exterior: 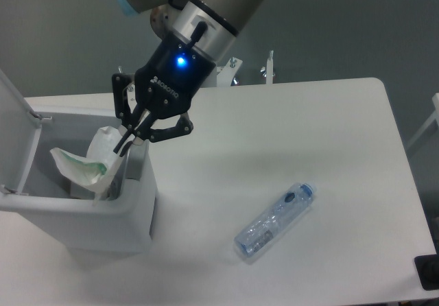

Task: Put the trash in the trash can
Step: 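Carry the tissue over the white trash bin and lower it in, then open the gripper to release the tissue into the bin, then move the open gripper over the clear plastic water bottle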

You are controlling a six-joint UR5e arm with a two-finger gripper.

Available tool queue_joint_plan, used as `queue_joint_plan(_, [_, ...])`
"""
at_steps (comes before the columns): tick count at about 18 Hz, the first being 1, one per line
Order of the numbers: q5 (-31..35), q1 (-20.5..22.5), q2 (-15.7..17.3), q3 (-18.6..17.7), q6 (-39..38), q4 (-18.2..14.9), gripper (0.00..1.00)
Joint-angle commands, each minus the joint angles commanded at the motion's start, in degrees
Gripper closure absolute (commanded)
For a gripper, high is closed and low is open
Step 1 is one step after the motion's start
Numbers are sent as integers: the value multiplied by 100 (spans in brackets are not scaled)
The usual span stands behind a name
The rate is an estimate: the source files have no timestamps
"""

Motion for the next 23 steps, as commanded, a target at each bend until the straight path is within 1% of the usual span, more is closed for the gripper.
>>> queue_joint_plan(1, [0,-9,0,-27,18,0,38])
queue_joint_plan(2, [9,-9,9,-36,35,0,35])
queue_joint_plan(4, [9,-9,9,-36,35,0,29])
queue_joint_plan(7, [9,-9,0,-27,35,9,25])
queue_joint_plan(12, [17,0,-70,43,27,228,19])
queue_joint_plan(14, [53,17,-158,105,27,386,11])
queue_joint_plan(15, [70,35,-271,140,27,491,5])
queue_joint_plan(16, [105,44,-359,218,27,579,0])
queue_joint_plan(19, [543,61,-710,569,35,606,0])
queue_joint_plan(21, [903,70,-1079,912,131,606,0])
queue_joint_plan(23, [1185,149,-1361,1211,202,598,0])
